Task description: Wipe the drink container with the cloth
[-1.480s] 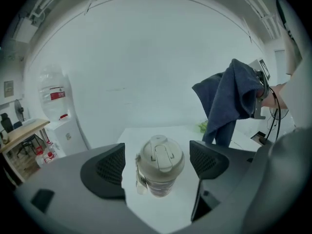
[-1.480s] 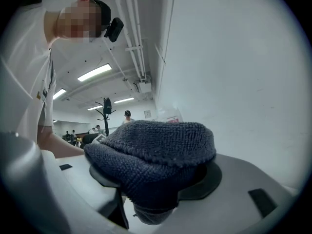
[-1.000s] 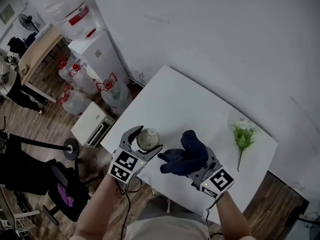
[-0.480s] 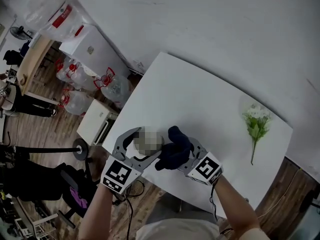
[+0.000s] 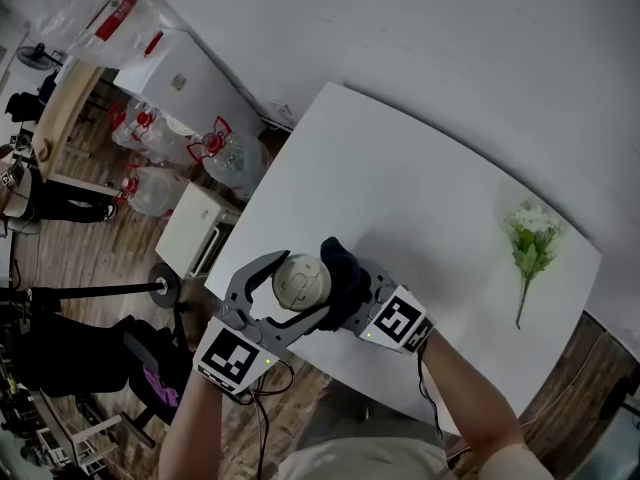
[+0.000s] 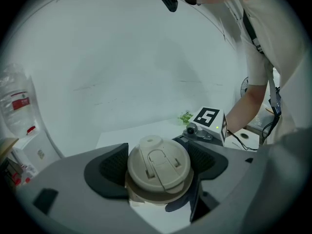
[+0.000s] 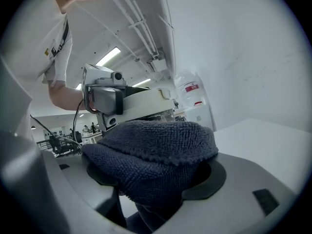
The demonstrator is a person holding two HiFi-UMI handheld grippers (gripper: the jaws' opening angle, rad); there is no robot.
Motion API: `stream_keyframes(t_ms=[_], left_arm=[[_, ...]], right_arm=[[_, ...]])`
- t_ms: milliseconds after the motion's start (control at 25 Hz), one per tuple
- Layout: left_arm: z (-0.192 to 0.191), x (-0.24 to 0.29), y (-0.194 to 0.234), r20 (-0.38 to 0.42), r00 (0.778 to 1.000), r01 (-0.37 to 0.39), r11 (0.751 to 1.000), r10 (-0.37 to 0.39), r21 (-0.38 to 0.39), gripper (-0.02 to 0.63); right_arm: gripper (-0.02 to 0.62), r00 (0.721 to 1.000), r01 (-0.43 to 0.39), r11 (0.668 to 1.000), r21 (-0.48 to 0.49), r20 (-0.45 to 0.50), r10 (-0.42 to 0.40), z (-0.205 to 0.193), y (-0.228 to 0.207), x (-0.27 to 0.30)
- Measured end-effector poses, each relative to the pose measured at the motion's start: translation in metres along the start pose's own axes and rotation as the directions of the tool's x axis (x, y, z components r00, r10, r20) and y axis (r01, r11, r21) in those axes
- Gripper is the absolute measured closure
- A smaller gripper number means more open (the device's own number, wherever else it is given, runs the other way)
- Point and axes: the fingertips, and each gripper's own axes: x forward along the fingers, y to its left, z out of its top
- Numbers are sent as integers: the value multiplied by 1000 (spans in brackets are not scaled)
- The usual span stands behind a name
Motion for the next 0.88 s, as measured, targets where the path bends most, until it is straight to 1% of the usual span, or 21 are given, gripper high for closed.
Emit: stream_keyframes(t_ms=[240,400,520,600,760,880], left_arm=[[-2,0,-1,9,999,45,999,-45,25,209],[-3,-3,-2,23,994,102,993,-104,64,210],[-4,-5,-3,19,989,143,987,-144,71,212],[-5,-6,-3,18,987,159,985,-161,74,215],[-7,-8,-3,19,985,168,983,-170,71,218],[-7,-8,-3,37,983,174,982,-177,76,218]], right_arm=[[224,996,-79,993,-88,-49,75,8,3,12],[205,990,-135,981,-137,-54,129,17,9,17],[193,985,-167,975,-149,-57,161,16,10,23],[181,983,-179,972,-151,-70,170,11,9,30],[172,978,-183,969,-167,-130,162,-5,4,43],[170,973,-191,970,-148,-157,168,-18,2,52]])
